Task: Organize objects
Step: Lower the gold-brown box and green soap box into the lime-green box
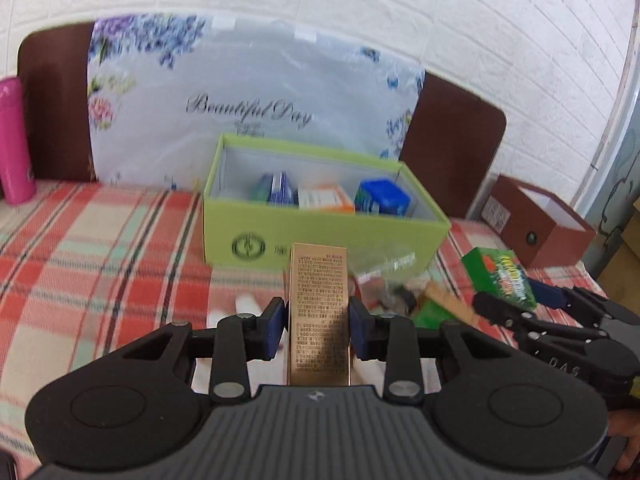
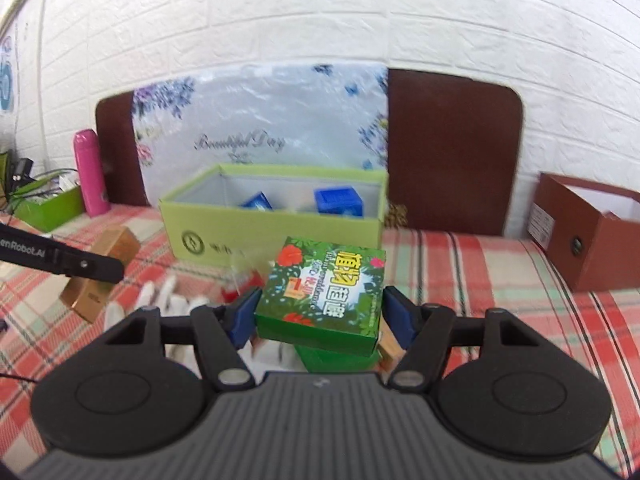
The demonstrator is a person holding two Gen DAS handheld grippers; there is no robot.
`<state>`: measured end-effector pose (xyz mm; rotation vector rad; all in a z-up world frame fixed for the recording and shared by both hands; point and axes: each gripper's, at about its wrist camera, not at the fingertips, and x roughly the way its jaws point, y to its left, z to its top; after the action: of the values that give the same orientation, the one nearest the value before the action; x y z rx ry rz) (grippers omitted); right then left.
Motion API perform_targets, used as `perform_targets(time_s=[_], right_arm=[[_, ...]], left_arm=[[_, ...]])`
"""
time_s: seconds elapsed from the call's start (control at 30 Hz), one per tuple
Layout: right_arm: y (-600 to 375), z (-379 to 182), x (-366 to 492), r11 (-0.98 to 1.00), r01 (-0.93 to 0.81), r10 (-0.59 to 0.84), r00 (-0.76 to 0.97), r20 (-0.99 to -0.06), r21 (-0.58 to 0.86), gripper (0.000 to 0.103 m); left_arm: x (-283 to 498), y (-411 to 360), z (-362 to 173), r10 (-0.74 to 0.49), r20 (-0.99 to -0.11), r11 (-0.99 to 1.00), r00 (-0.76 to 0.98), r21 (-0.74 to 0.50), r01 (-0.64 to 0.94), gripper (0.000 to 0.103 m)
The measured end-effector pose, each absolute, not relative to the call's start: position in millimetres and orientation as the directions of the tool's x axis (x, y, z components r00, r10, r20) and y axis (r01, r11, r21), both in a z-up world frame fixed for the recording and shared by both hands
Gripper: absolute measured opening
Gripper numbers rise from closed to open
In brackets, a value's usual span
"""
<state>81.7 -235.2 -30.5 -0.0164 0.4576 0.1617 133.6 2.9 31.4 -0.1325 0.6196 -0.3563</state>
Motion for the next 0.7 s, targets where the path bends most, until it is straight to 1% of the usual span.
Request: perform_targets(time_s=[0.13, 0.23, 0.4, 0.53, 0.63, 0.67, 0.7], right_arm=[[-223, -21, 121, 0.977, -0.209, 0.210, 0.886, -0.413, 0.047, 0.065], [-213, -18, 150, 0.975, -0.220, 0.215, 0.891, -0.400, 0.034, 0.065], [-198, -22, 201, 0.971, -0.240, 0.219, 0.890, -0.400, -0.004, 0.065], [-183, -33, 244, 0.960, -0.276, 0.227, 0.876, -0.426, -0.055, 0.065], [-172, -44, 272, 0.949, -0.303, 0.237, 0.866, -0.441, -0.085, 0.066], [-168, -48, 279, 0.943, -0.319, 0.248, 0.861, -0.443, -0.091, 0.066], [-165, -52, 286, 0.937, -0.335, 0.258, 0.854, -0.451, -0.098, 0.072]], left_arm=[[166, 4, 46, -0.352, -0.504, 0.934, 0.789, -0.242, 0.262, 0.035], [197, 3, 53, -0.345, -0.495, 0.936, 0.797, -0.248, 0.251, 0.035], [246, 2, 48, -0.337, -0.515, 0.937, 0.788, -0.263, 0.229, 0.035], [282, -3, 39, -0.318, -0.540, 0.945, 0.780, -0.249, 0.213, 0.035], [303, -2, 30, -0.309, -0.536, 0.946, 0.786, -0.253, 0.200, 0.035], [306, -1, 27, -0.297, -0.523, 0.950, 0.799, -0.248, 0.191, 0.037], [309, 0, 23, -0.282, -0.511, 0.954, 0.812, -0.237, 0.183, 0.054]])
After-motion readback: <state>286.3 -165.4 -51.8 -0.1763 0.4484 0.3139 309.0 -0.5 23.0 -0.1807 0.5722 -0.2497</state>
